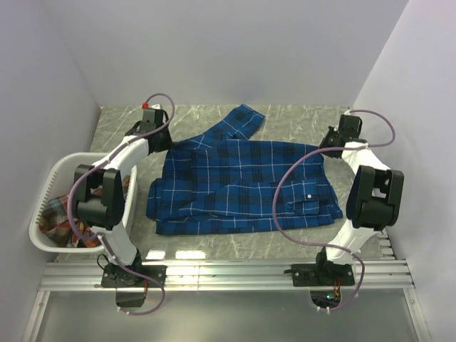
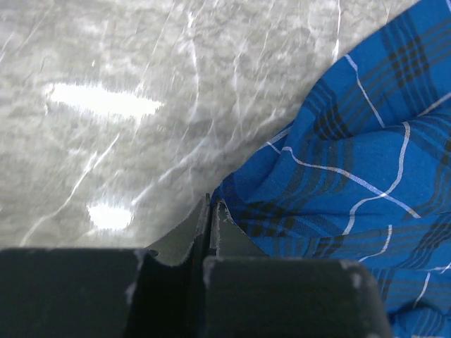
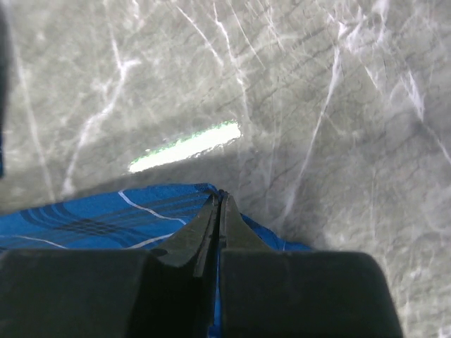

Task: Fold and stack the long sleeve shirts
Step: Fold the shirt

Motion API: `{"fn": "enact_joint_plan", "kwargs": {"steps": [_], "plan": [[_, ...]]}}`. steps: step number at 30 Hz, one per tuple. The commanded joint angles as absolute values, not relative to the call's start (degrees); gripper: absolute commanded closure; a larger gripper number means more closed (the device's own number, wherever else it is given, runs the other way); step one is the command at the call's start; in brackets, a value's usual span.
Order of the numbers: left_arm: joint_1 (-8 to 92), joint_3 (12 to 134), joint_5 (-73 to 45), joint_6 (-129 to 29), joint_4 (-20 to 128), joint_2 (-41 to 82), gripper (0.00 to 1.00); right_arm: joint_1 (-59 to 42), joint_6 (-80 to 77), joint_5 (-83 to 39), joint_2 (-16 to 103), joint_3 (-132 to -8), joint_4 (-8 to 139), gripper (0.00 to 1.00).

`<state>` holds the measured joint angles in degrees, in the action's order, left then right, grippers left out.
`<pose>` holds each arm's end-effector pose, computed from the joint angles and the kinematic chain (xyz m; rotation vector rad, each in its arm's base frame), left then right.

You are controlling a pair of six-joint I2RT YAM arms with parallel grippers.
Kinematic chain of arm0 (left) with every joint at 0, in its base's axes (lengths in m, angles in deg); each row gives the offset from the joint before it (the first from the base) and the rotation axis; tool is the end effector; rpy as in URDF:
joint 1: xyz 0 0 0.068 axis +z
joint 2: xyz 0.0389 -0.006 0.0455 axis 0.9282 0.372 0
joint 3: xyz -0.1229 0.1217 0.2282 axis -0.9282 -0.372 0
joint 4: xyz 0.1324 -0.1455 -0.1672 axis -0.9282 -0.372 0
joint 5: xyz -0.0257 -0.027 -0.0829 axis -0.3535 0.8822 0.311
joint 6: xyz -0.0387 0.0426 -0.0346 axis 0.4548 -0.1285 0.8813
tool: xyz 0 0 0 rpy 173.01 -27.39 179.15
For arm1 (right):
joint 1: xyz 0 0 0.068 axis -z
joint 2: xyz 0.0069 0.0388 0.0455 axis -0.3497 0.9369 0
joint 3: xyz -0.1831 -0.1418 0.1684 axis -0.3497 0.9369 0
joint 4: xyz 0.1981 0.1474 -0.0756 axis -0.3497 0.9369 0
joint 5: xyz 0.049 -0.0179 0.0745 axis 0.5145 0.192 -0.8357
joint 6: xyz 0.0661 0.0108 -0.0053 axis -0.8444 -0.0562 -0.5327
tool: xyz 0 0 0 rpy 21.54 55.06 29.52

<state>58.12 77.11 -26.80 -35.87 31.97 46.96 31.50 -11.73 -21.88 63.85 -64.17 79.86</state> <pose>0.4048 -0.0672 0.2416 -0.3741 2.3499 -0.2038 0.3933 -0.0692 0.2201 0.5135 2.3223 0.2129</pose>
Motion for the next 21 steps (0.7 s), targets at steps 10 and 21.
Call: {"fn": "enact_joint_plan", "kwargs": {"steps": [10,21], "plan": [[58.58,64.7,-27.43,-35.08,35.44,36.57,1.0,32.25,-22.61,-20.11,51.75,-47.37,61.96,1.0],[58.58,57.14,-29.98,-34.82,35.61,32.35,1.0,32.77,-27.01,-12.23,43.49,-36.01,57.38,1.0]]}}
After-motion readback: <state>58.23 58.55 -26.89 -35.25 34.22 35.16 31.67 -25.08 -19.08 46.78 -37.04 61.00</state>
